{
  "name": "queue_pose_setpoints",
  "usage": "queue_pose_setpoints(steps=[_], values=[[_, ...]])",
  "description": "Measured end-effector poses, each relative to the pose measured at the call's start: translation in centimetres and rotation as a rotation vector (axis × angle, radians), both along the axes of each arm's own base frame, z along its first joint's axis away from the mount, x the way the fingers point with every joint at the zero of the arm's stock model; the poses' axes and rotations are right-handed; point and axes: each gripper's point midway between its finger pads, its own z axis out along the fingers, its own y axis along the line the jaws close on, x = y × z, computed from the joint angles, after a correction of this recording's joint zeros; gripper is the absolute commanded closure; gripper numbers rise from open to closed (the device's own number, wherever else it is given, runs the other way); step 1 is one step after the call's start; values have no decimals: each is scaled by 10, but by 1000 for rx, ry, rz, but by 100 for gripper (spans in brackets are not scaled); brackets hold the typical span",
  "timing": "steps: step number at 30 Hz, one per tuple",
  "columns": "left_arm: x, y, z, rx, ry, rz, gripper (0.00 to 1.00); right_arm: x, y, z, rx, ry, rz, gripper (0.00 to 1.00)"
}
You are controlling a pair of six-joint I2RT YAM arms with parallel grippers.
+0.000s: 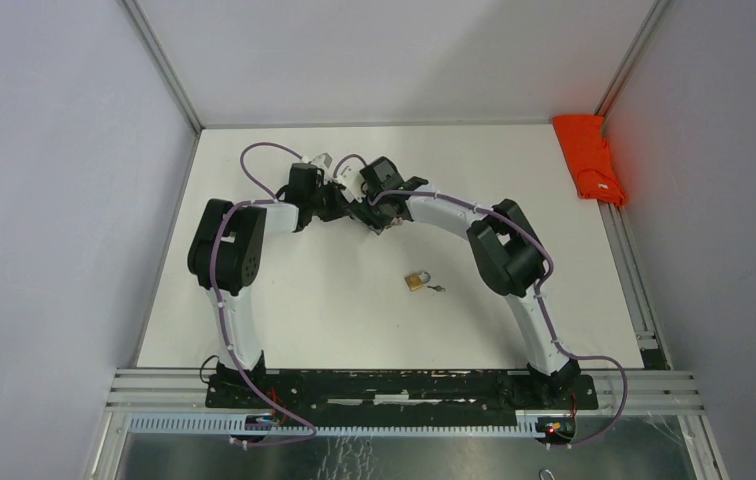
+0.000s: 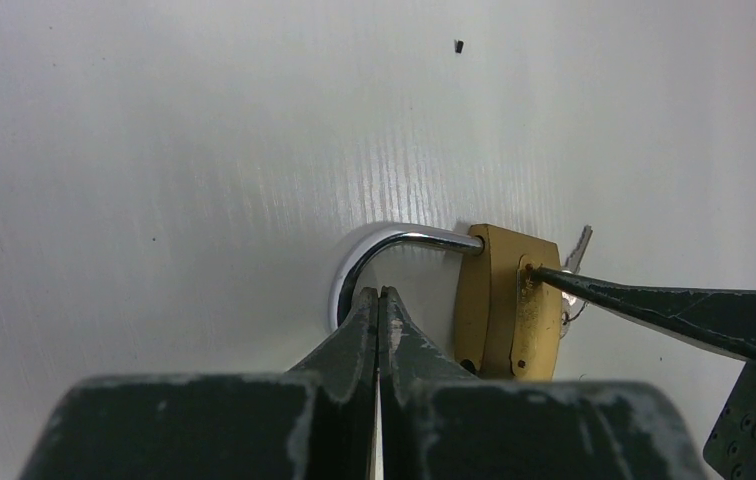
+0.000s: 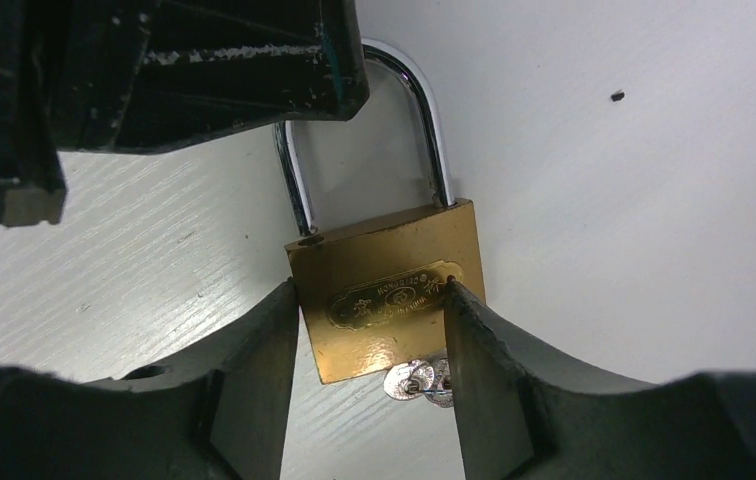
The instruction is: Unlock with the key
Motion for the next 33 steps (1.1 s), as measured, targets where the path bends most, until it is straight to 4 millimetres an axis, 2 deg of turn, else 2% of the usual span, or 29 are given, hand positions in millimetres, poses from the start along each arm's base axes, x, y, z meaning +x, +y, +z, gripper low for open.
queue_pose_setpoints(steps=[4, 9, 16, 19, 22, 25, 27, 30, 33], values=[[0, 0, 0, -2, 0, -3, 98, 1, 0, 2, 39, 23, 6, 48], [0, 0, 0, -3, 0, -3, 98, 1, -7, 8, 177, 114, -20, 48], [0, -1, 0, -7, 0, -6, 98, 8, -50, 2, 291, 267, -190, 45], [0, 0, 0, -10, 0, -8, 98, 12, -59, 2, 303, 283, -215, 34], [0, -1, 0, -10, -1, -8, 98, 7, -59, -1, 278, 252, -197, 31], [1, 0, 0, -10, -7, -6, 98, -15, -57, 0, 205, 215, -158, 30], [1, 0, 0, -10, -10, -6, 98, -25, -48, 2, 157, 182, -117, 31], [1, 0, 0, -11, -11, -6, 98, -30, -37, 5, 90, 125, -82, 32], [1, 0, 0, -11, -11, -6, 98, -24, -35, 8, 37, 67, -82, 32]])
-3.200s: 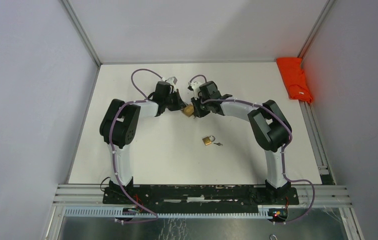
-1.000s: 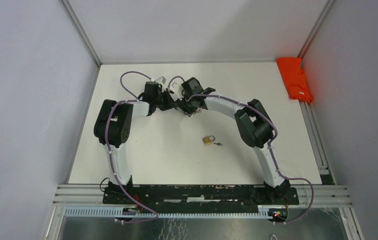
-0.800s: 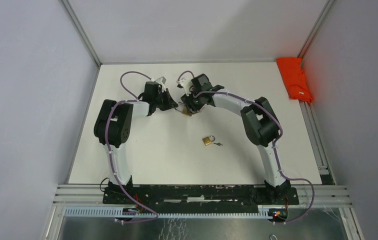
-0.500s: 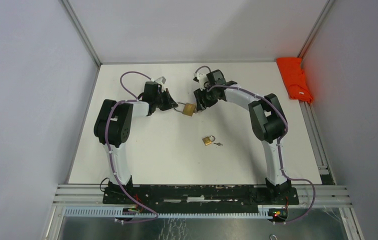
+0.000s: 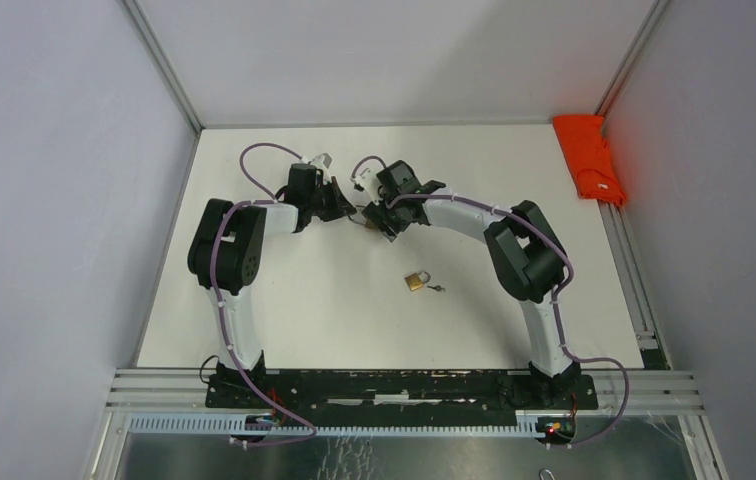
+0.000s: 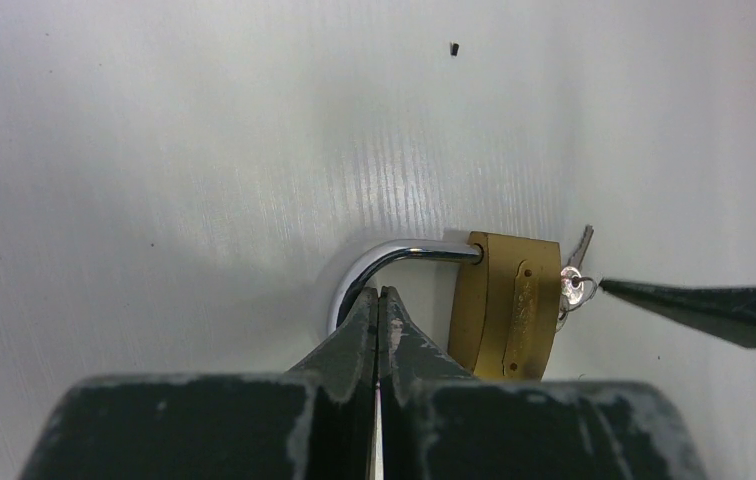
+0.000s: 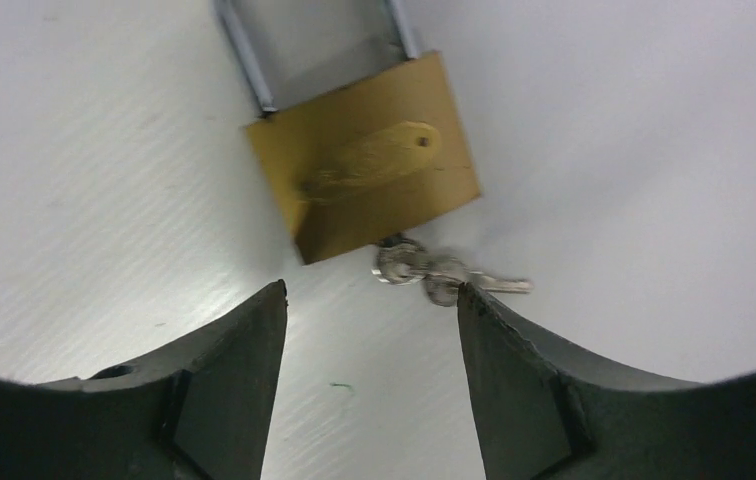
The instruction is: Unlock with the key
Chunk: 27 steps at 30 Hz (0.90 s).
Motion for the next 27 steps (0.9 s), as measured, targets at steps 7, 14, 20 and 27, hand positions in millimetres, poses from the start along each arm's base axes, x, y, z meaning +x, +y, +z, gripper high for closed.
queue_pose_setpoints(steps=[7, 14, 20, 27], values=[[0, 0, 0, -1, 0, -1, 98, 21, -20, -7, -130, -90, -43, 42], [-1, -1, 0, -5, 1, -5, 98, 37, -17, -6, -202, -162, -21, 47], [-2, -2, 1, -12, 4, -14, 98, 37, -13, -6, -227, -183, 23, 46], [-3, -3, 0, -16, 6, -20, 98, 47, 5, -8, -209, -156, 79, 56]])
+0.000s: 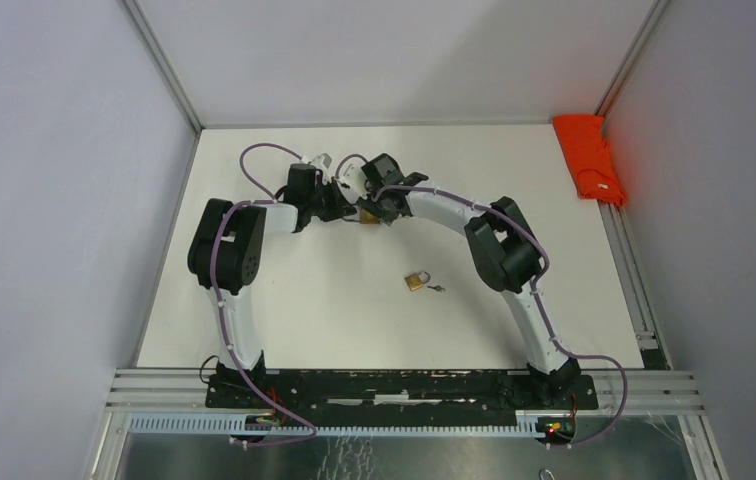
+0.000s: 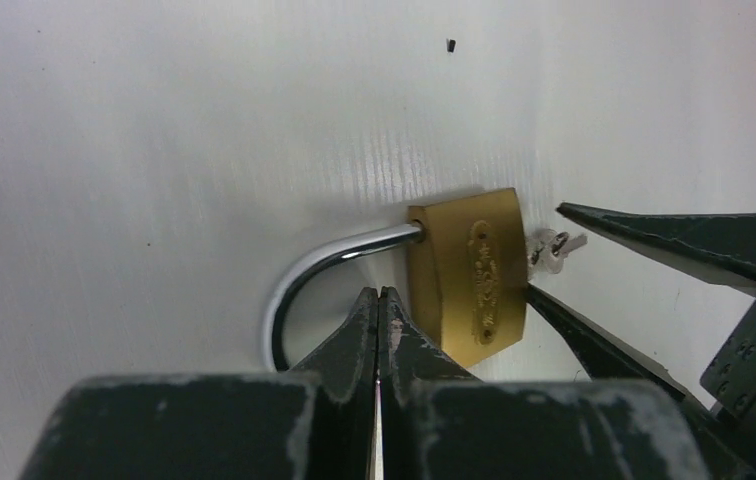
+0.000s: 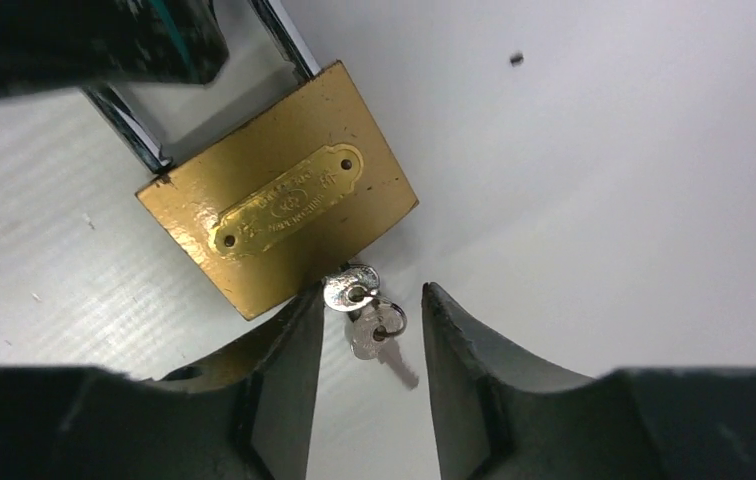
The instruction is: Unlock with the key
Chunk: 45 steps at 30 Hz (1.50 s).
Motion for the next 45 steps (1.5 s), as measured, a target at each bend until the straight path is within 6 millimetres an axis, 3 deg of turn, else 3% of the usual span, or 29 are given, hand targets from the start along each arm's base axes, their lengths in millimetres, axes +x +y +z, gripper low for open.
queue_pose_setpoints(steps=[6, 13, 18, 30, 35, 40, 43, 45], values=[[0, 0, 0, -1, 0, -2, 98, 4, 16, -4, 86, 68, 19, 69], [-2, -2, 0, -9, 6, -14, 98, -3, 17, -6, 194, 114, 19, 77], [-4, -3, 0, -16, 9, -22, 98, -22, 16, -5, 293, 186, 29, 80], [-13, -14, 2, -58, 24, -83, 98, -73, 30, -2, 651, 536, -29, 83], [-15, -18, 3, -66, 24, -100, 98, -77, 26, -1, 727, 608, -94, 64], [-15, -16, 0, -48, 24, -83, 98, -76, 19, 4, 732, 584, -121, 53], [-17, -4, 2, 2, 16, -18, 98, -77, 9, 8, 700, 541, -149, 31], [-19, 8, 9, 42, 5, 41, 97, -74, 3, 14, 665, 489, -161, 25]])
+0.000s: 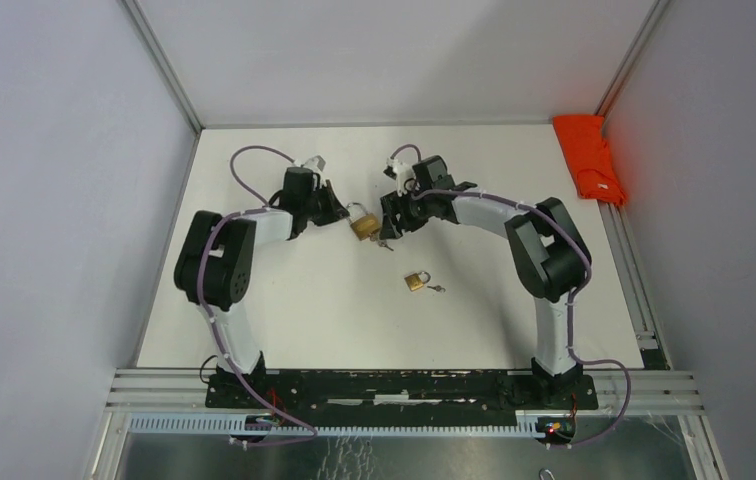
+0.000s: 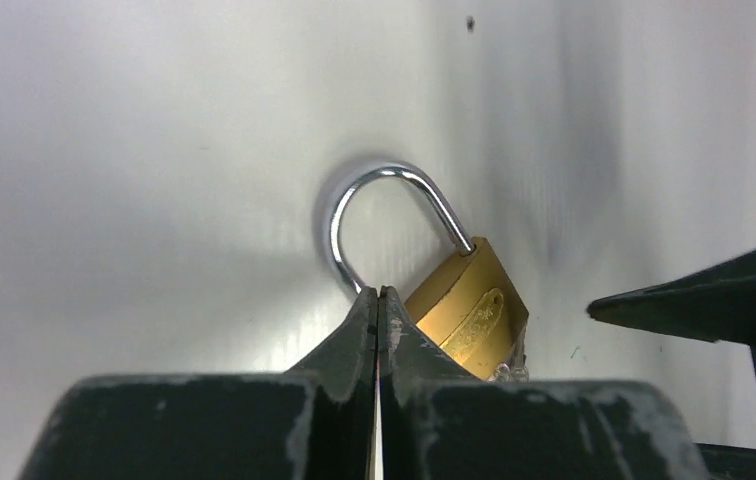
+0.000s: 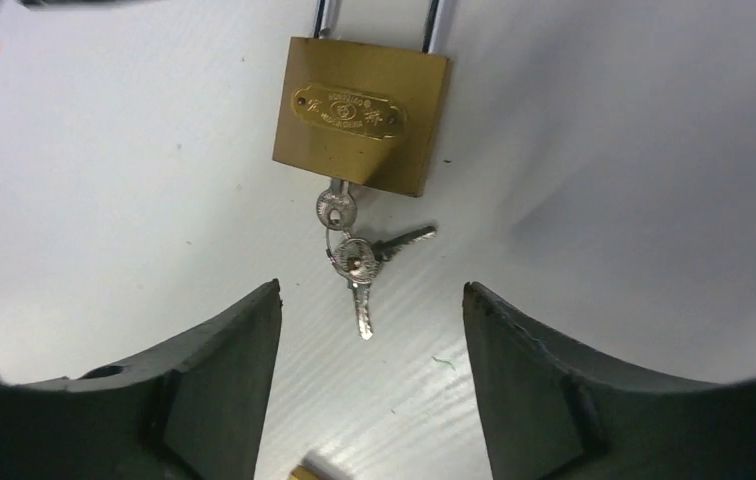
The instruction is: Unlock with the key
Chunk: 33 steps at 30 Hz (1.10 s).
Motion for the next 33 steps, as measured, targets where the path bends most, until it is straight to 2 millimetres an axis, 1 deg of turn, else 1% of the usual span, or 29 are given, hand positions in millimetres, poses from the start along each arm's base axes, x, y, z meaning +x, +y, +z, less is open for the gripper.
queue_pose_setpoints(steps=[2, 3, 4, 6, 7, 8, 9, 10, 11, 12, 13, 14, 15, 17, 18, 21, 24, 28, 33], values=[[1, 15, 17, 42, -30, 79, 97, 5, -3, 10, -55, -63, -11, 17], [2, 23, 30, 61, -52, 126, 97, 8, -2, 15, -85, -95, -11, 12], [4, 31, 42, 79, -78, 166, 95, 11, 0, 19, -108, -124, -10, 12], [6, 48, 75, 105, -137, 265, 92, 19, 11, 32, -182, -206, 6, 9], [5, 59, 99, 112, -182, 331, 90, 24, 22, 42, -214, -255, 21, 9], [3, 66, 114, 113, -210, 366, 87, 27, 32, 48, -229, -287, 36, 9], [0, 76, 135, 112, -252, 420, 84, 31, 45, 55, -249, -328, 48, 9], [-4, 83, 151, 110, -283, 458, 83, 35, 58, 61, -259, -357, 62, 9], [-10, 93, 171, 106, -322, 505, 82, 42, 72, 66, -275, -393, 67, 9], [-16, 101, 190, 102, -360, 544, 81, 45, 84, 67, -287, -419, 73, 9], [-20, 108, 202, 101, -385, 570, 81, 46, 93, 64, -302, -432, 80, 9], [-24, 113, 213, 100, -407, 592, 81, 46, 97, 59, -321, -436, 84, 9], [-28, 117, 219, 101, -417, 607, 81, 45, 99, 51, -344, -432, 89, 9], [-32, 123, 227, 109, -424, 629, 81, 43, 92, 27, -406, -401, 95, 9], [-34, 124, 225, 116, -417, 634, 81, 41, 85, 13, -440, -378, 96, 9], [-37, 126, 217, 139, -386, 635, 81, 38, 67, -15, -514, -329, 90, 11], [-39, 127, 213, 148, -371, 632, 82, 42, 60, -15, -526, -330, 73, 13], [-37, 125, 208, 152, -359, 626, 84, 41, 59, -16, -529, -325, 68, 25], [-34, 120, 197, 154, -332, 601, 87, 39, 56, -18, -546, -322, 59, 31]])
